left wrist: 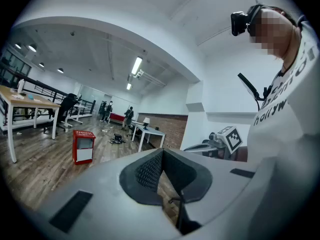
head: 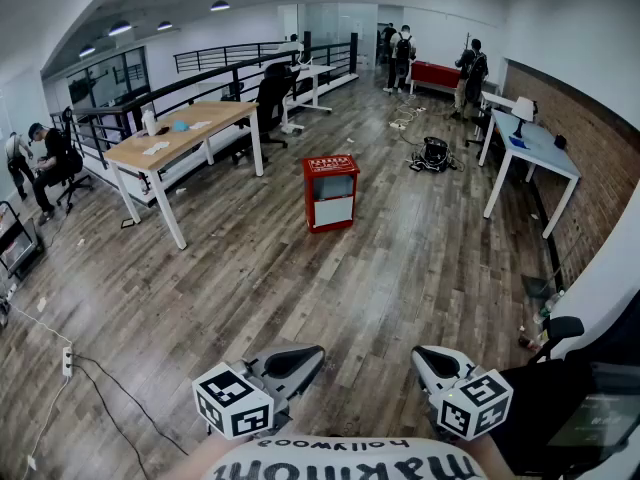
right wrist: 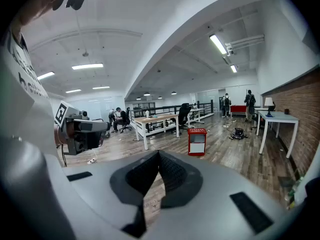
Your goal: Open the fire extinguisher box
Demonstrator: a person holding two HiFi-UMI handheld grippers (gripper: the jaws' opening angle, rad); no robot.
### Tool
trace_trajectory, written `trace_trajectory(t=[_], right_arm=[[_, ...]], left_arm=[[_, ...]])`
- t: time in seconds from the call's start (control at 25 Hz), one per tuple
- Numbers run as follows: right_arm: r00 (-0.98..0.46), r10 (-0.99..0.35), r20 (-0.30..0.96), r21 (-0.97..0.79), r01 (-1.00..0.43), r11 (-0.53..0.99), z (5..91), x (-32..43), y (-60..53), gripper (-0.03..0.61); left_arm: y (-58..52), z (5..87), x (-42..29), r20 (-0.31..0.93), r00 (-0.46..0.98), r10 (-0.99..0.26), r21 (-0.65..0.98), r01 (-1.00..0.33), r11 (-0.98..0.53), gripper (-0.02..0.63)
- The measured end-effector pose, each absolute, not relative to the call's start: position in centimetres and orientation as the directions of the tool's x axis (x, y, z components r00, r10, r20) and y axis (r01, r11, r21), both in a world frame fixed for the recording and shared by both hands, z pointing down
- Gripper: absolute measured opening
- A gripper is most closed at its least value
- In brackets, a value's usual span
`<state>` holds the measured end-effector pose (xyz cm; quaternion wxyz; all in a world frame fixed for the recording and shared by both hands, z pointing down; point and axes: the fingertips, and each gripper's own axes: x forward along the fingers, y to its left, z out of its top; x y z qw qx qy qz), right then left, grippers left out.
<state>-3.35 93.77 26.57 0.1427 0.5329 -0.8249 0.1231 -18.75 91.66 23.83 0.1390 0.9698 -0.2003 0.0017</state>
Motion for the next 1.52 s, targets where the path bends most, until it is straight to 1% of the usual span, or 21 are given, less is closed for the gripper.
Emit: trace_trajectory(t=[0.72, 0.96, 1.16, 1.36, 1.52], right_arm=[[-0.385, -0.848, 0.364, -0.074, -0.920, 0.385, 27.2, -3.9, 92.7, 0.009], [-0.419, -0.851, 0.317, -0.121, -0.908, 0.402, 26.8, -5.0, 91.3, 0.011], [-0.422, -0.843, 0.332, -0.127, -0.906, 0.404, 28.1, -6.4, 90.6, 0.011], [-0.464, -0.844, 0.270, -0.187, -0.885, 0.427, 28.7, -7.0, 89.8, 0.011], [-0.428, -0.855, 0.293, -0.156, -0.903, 0.399, 28.9, -5.5, 88.1, 0.011]], left_arm=[[90.6, 24.5, -19.4, 0.057, 0.920, -0.388, 0.284, -0.388, -0.877, 0.006], [89.5, 24.8, -20.3, 0.056, 0.920, -0.388, 0.286, -0.387, -0.877, 0.006], [88.3, 25.0, -22.1, 0.018, 0.910, -0.415, 0.300, -0.401, -0.866, 0.006], [87.0, 25.2, -22.9, -0.034, 0.896, -0.444, 0.217, -0.427, -0.878, 0.006], [85.7, 25.6, -21.2, -0.016, 0.896, -0.444, 0.158, -0.436, -0.886, 0.006]])
